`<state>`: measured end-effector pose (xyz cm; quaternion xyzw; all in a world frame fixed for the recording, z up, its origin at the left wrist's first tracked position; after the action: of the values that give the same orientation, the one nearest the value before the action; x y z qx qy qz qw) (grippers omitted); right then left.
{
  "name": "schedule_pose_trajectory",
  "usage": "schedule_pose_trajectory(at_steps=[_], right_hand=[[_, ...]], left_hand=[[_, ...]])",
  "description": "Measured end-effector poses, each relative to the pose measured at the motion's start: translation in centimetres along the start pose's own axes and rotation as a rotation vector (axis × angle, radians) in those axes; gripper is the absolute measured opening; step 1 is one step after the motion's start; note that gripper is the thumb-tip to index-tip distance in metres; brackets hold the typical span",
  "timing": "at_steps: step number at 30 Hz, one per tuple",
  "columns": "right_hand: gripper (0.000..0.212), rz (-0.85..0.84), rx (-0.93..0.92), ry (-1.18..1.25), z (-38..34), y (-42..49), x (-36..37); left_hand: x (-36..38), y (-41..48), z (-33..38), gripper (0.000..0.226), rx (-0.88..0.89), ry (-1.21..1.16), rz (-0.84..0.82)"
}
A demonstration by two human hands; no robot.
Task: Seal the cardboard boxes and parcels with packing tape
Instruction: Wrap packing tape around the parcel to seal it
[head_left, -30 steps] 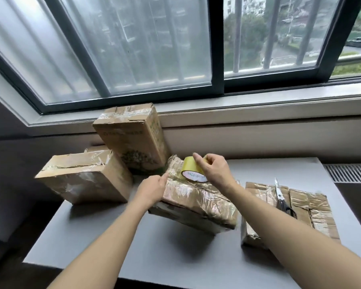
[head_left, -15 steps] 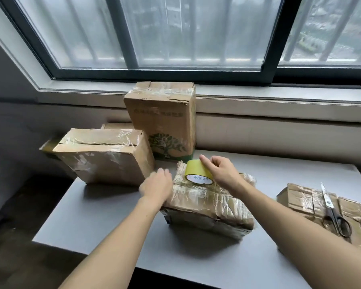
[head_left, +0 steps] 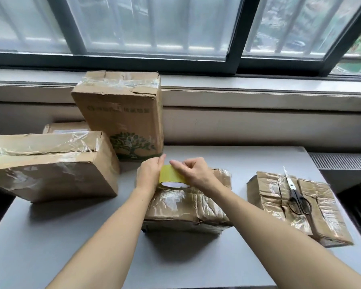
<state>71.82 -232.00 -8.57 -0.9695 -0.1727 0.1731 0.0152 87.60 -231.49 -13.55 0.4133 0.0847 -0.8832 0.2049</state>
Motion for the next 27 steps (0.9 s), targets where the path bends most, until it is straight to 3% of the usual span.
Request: schedule_pose_trajectory(at_steps=[4,7,14,18,22,24,27], right_hand=[[0.062,-0.034,-0.187,-0.45,-2.0,0.5,-1.0],[0.064,0.004,-0.184,-0.652,-0.9,0.2,-4.7],[0.067,-0.06,-0.196,-0.418,0.1,0.0,-5.4],[0.069,0.075,-0.064,-0.234,2.6,-0.1,-6.9],[0.069,0.128,-0.041,-0.127,3.6,-0.5,-6.9],[0.069,0.095,-0.06,-0.167,2.8,-0.4,-6.8],[0.067,0.086,-0.186,-0.44,0.3,-0.5,-8.9]], left_hand=[[-0.7,-0.3,0.4,0.047,0.077,0.128,0.124],[-0.3,-0.5,0.9,0.049,0.111,0.181,0.155],[-1.3,-0.1,3.8,0.048,0.229,0.4,0.212],[2.0,-1.0,7.4,0.055,0.285,0.277,0.065],[3.2,-1.2,6.2,0.061,0.247,0.404,0.105],[3.1,-0.9,5.9,0.061,0.257,0.423,0.138],[2.7,-1.2,6.4,0.055,0.282,0.412,0.165]])
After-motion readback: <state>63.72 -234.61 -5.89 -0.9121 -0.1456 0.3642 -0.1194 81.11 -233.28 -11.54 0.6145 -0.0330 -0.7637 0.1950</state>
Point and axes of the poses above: each hand's wrist, its own y-axis towards the middle knuckle, its own x-axis out of the palm, z = x × y, the point moved 8 cm from there along y, towards the middle knuckle, and after that the axes turned 7 degrees about z, right-handed, at the moved point
